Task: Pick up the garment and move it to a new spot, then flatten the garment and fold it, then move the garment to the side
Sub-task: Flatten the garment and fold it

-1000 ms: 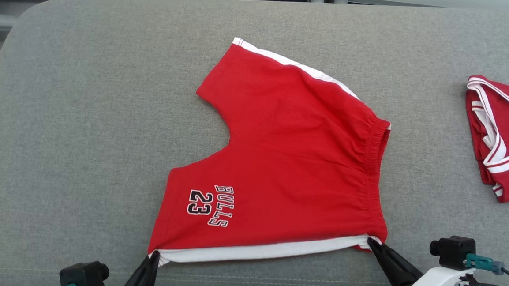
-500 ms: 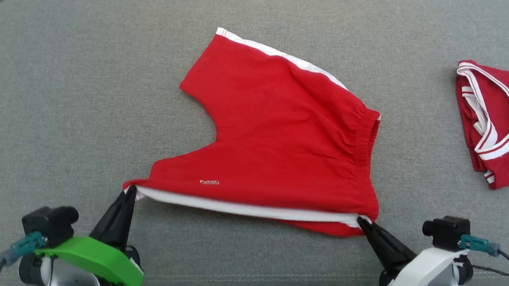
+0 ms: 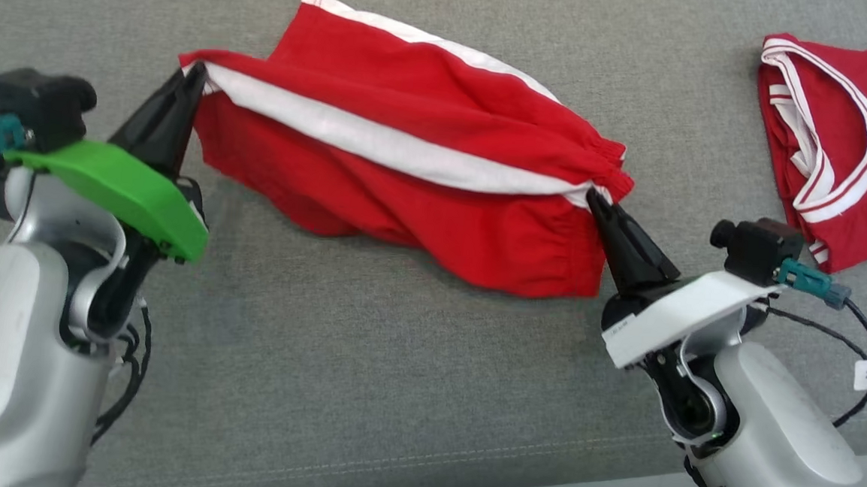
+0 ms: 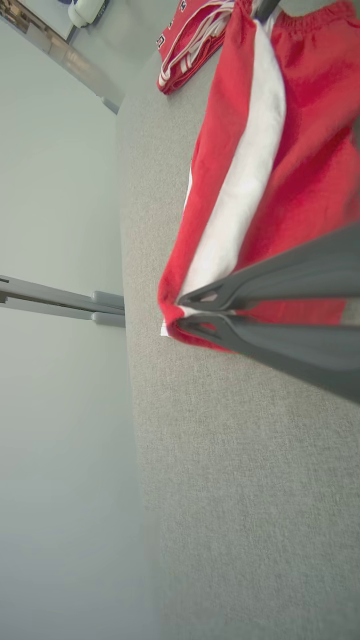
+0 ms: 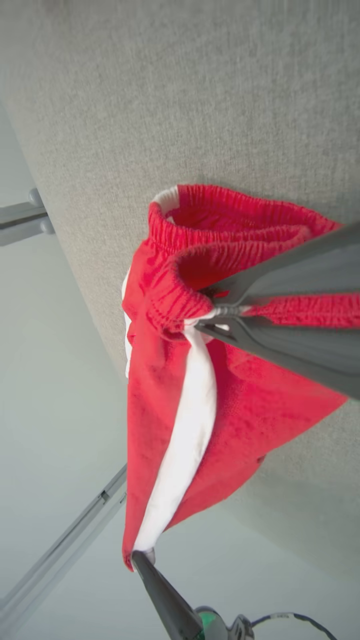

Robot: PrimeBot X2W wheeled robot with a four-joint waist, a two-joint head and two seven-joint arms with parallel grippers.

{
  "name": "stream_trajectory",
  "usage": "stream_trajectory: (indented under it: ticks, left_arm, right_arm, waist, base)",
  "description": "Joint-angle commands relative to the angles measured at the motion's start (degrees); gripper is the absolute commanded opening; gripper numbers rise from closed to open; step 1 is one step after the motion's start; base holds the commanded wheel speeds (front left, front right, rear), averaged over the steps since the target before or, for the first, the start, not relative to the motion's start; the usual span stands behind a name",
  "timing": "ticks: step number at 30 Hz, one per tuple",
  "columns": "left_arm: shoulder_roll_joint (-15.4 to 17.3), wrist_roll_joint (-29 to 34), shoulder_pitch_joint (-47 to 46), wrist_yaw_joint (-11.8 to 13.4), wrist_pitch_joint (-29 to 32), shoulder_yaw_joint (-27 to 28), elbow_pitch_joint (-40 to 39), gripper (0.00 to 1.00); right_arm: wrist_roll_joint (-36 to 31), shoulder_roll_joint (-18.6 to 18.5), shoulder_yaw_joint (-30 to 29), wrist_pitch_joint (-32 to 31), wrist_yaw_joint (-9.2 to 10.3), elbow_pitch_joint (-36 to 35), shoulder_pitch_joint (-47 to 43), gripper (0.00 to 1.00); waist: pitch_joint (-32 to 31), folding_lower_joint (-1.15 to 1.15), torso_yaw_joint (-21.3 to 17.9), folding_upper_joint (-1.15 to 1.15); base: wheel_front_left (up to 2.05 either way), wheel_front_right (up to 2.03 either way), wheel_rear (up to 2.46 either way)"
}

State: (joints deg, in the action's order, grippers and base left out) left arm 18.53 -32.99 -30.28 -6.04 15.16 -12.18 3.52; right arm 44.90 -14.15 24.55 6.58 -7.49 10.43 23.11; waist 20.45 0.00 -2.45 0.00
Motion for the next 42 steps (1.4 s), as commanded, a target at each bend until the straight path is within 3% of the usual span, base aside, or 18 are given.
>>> stream_trajectory:
  ticks: [1, 12, 27, 28, 30, 31, 36, 42]
  left_arm:
    - [0.5, -0.4, -2.1, -0.3, 0.2, -0.2, 1.2, 0.0]
    - [3.2, -5.5, -20.8, -1.5, -0.2, -5.4, 20.5, 0.0]
    - [7.7, -15.8, -32.3, -1.5, -4.2, -16.2, 36.1, 0.0]
    - [7.7, -16.4, -32.7, -1.5, -4.0, -16.7, 36.9, 0.07]
    - [7.9, -17.1, -33.5, -1.5, -4.8, -17.1, 38.1, 0.7]
    - [7.8, -17.6, -33.8, -1.5, -5.1, -17.5, 38.6, 1.0]
    - [8.2, -18.5, -35.1, -1.5, -8.8, -18.9, 39.8, 1.0]
    - [9.4, -14.8, -35.2, -0.1, -18.7, -18.6, 40.0, 1.0]
  right_arm:
    - [0.2, 0.7, -0.2, 0.3, 0.01, 0.9, 1.1, 0.0]
    - [0.8, 6.9, 1.5, 4.8, 0.01, 11.6, 13.1, 0.0]
    - [6.2, 8.1, 8.9, 7.9, 0.01, 18.8, 22.1, 0.0]
    - [6.6, 8.0, 9.6, 7.9, 0.0, 18.7, 22.4, 0.31]
    - [7.4, 7.5, 11.0, 8.1, 0.01, 18.4, 22.8, 1.0]
    - [7.9, 7.3, 11.4, 8.2, 0.01, 18.1, 23.1, 1.0]
    - [9.0, 5.7, 12.8, 8.6, 0.01, 16.6, 23.2, 1.0]
    - [6.1, 3.1, 10.8, 8.6, 0.01, 12.9, 20.2, 1.0]
  waist:
    - [3.5, 0.0, -3.4, 0.0]
    - [9.2, 0.0, -8.6, 0.0]
    - [12.2, 0.0, -12.0, 0.0]
    - [12.3, 0.0, -12.0, 0.0]
    - [12.4, 0.0, -12.0, 0.0]
    - [12.4, 0.0, -11.9, 0.0]
    - [12.2, 0.0, -11.3, 0.0]
    - [10.6, 0.0, -10.1, 0.0]
  base:
    - [0.0, 0.0, 0.0]
    - [0.0, 0.0, 0.0]
    - [0.0, 0.0, 0.0]
    - [0.0, 0.0, 0.0]
    - [0.0, 0.0, 0.0]
    - [0.0, 0.0, 0.0]
    - [0.0, 0.0, 0.0]
    - [0.0, 0.0, 0.0]
